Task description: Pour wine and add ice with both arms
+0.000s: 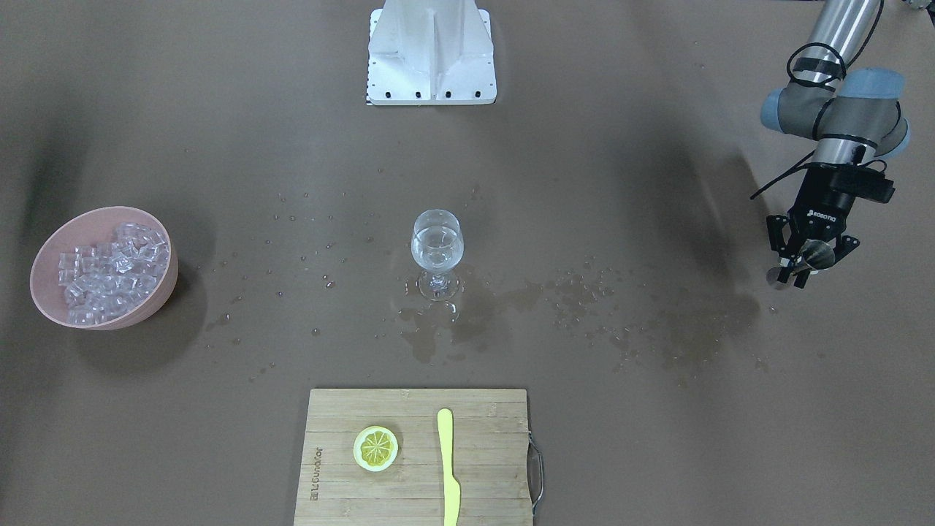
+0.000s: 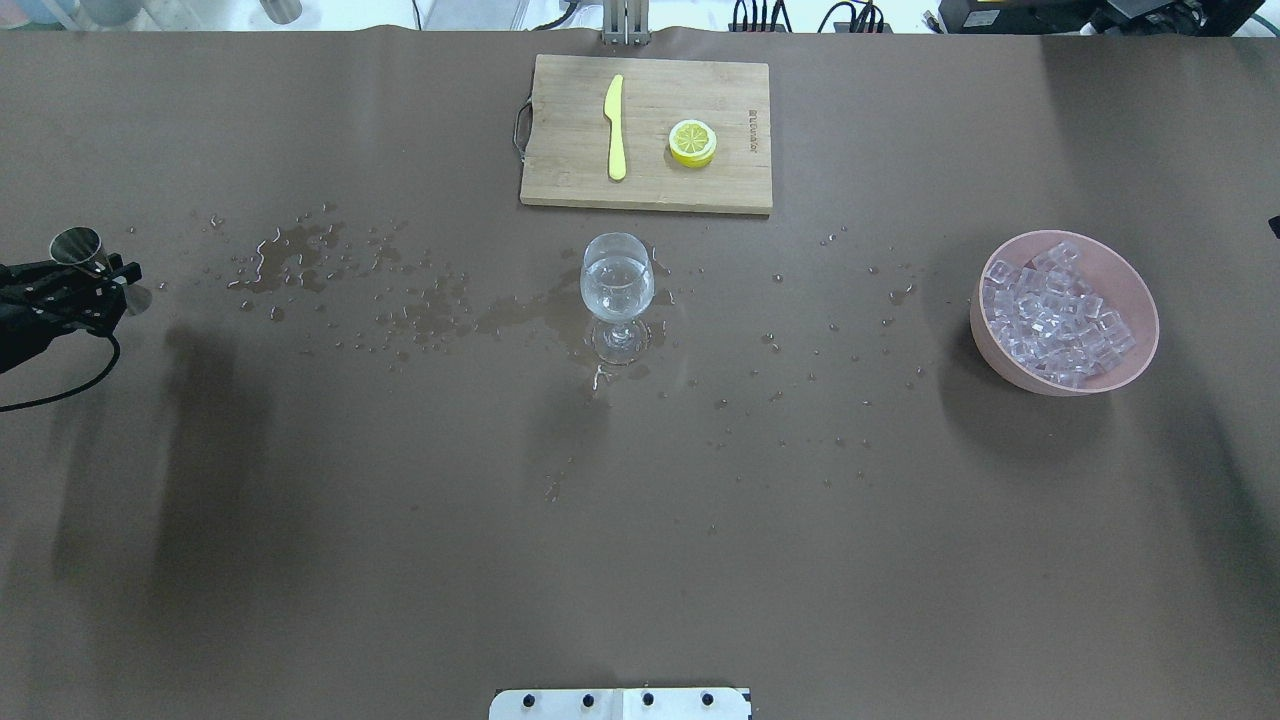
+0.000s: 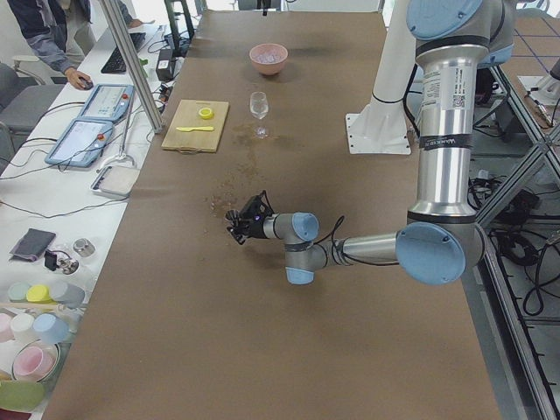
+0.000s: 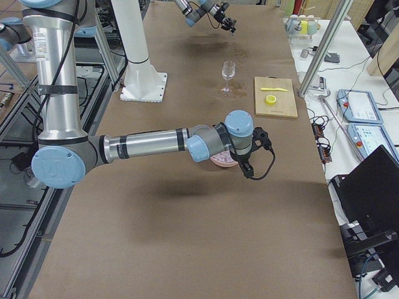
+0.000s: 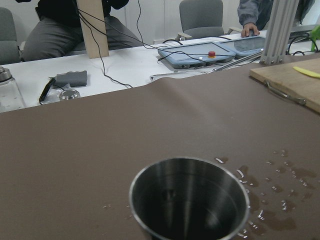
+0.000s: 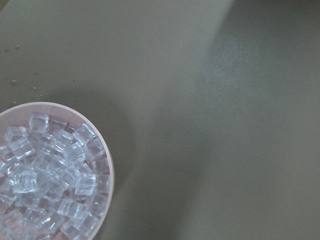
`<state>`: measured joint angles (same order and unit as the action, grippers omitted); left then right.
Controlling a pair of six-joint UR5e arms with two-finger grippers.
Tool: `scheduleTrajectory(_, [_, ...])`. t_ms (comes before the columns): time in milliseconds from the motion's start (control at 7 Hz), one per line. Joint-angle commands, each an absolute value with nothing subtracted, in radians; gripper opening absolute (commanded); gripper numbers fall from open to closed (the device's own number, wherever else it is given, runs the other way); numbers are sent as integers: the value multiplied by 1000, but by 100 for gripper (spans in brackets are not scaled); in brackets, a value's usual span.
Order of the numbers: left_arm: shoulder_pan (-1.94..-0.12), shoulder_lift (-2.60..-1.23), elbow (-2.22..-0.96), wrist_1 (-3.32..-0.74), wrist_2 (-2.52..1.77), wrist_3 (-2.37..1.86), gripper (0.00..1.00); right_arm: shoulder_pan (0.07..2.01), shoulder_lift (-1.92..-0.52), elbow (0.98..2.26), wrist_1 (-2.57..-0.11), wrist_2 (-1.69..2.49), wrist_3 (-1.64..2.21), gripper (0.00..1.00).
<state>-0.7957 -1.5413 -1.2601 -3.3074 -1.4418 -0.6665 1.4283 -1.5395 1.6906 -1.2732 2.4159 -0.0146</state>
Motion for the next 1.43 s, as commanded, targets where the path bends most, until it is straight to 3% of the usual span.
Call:
scheduleTrajectory(0, [-804, -1540, -1217, -3312, -1443, -661, 0, 1419, -1540, 1687, -1266, 2416, -8, 100])
scheduleTrajectory(286, [-804, -1542, -1216, -3312, -1445, -675, 2, 1417, -1539, 1689, -1266, 2416, -8, 100])
scheduleTrajectory(429, [-804, -1543, -1215, -3310, -1445, -673, 37, 1417, -1539, 1687, -1266, 2416, -8, 100])
scheduleTrajectory(571, [-804, -1543, -1215, -3312, -1447, -704, 98, 1416, -1539, 1686, -1266, 2416, -8, 100])
scheduleTrajectory(1286, [-859, -1493, -1276, -3335, -1526, -761, 98, 1414, -1539, 1684, -1267, 2416, -8, 100])
